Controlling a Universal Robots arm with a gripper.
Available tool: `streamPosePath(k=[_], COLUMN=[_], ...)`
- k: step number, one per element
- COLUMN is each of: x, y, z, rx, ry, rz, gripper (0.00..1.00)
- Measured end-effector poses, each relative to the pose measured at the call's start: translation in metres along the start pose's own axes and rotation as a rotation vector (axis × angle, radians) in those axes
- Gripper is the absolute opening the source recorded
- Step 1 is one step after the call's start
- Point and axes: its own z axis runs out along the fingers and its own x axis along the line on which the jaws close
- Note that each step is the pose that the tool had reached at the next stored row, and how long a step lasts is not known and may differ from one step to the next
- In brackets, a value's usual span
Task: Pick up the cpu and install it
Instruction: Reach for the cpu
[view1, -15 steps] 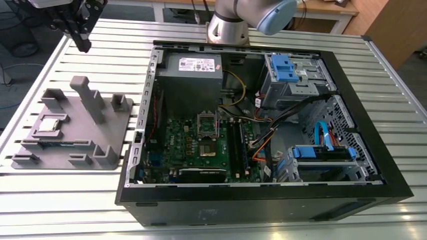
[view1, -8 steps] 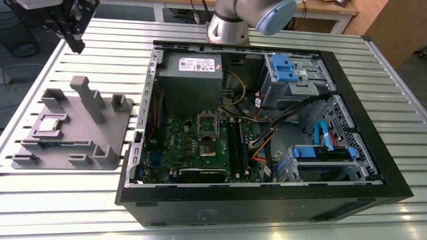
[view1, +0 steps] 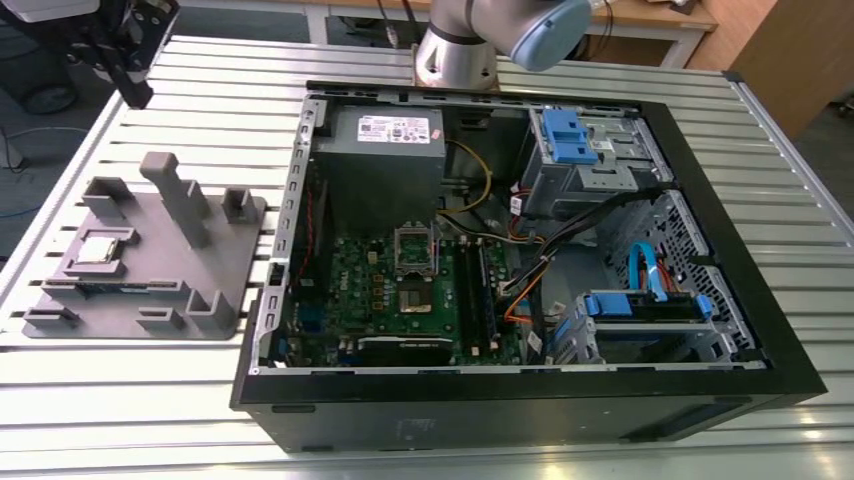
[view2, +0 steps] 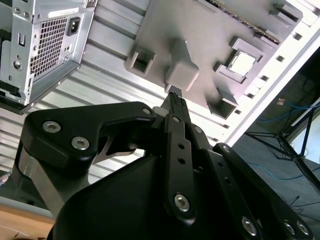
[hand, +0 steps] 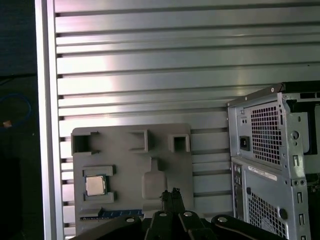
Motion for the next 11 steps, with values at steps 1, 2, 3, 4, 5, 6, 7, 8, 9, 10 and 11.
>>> streamPosePath(k=[1,2,3,4,5,6,7,8,9,10,11], x=[0.0019,0.0038,0.0058,0.0078,0.0099,0.0121,0.0144,0.0167,0.0190,0.0212,0.0234], y=[-0.0002,-0.0004,-0.0005,-0.0007,-0.0009,-0.0011,-0.0013,-0.0015,-0.0016,-0.0019,-0.0020], z=[0.0005,0.0011,0.0016,0.0022,0.0027,0.0033,0.0040,0.0046,0.0052,0.0058,0.0063], rx=[0.0000,-0.0001,0.0000,0.0000,0.0000,0.0000,0.0000,0.0000,0.0000,-0.0001,0.0000], ry=[0.0000,-0.0001,0.0000,0.0001,0.0000,0.0000,0.0000,0.0000,-0.0001,-0.0001,0.0000], rz=[0.000,0.000,0.000,0.000,0.000,0.000,0.000,0.000,0.000,0.000,0.000], gripper=[0.11,0.11,0.11,0.11,0.11,0.11,0.11,0.11,0.11,0.11,0.11])
